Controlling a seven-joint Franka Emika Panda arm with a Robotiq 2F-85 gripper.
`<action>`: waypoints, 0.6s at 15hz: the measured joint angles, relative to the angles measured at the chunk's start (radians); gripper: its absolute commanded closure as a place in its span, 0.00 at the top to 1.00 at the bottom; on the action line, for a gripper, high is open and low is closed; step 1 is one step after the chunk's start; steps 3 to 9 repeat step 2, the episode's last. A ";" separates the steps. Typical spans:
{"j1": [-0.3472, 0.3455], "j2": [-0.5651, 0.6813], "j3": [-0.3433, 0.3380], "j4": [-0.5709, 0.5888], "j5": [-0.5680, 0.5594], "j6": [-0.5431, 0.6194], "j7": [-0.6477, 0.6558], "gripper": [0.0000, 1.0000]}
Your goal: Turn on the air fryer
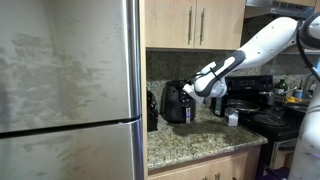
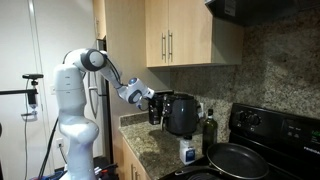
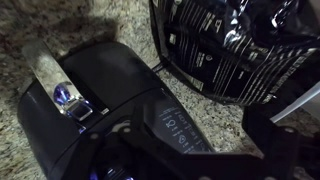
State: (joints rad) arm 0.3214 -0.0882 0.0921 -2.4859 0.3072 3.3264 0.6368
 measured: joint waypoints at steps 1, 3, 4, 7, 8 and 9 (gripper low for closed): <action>0.010 -0.061 0.001 -0.046 0.000 -0.019 0.004 1.00; 0.015 -0.115 0.001 -0.089 0.000 -0.033 0.005 1.00; 0.015 -0.115 0.001 -0.089 0.000 -0.033 0.005 1.00; 0.015 -0.115 0.001 -0.089 0.000 -0.033 0.005 1.00; 0.015 -0.115 0.001 -0.089 0.000 -0.033 0.005 1.00; 0.015 -0.115 0.001 -0.089 0.000 -0.033 0.005 1.00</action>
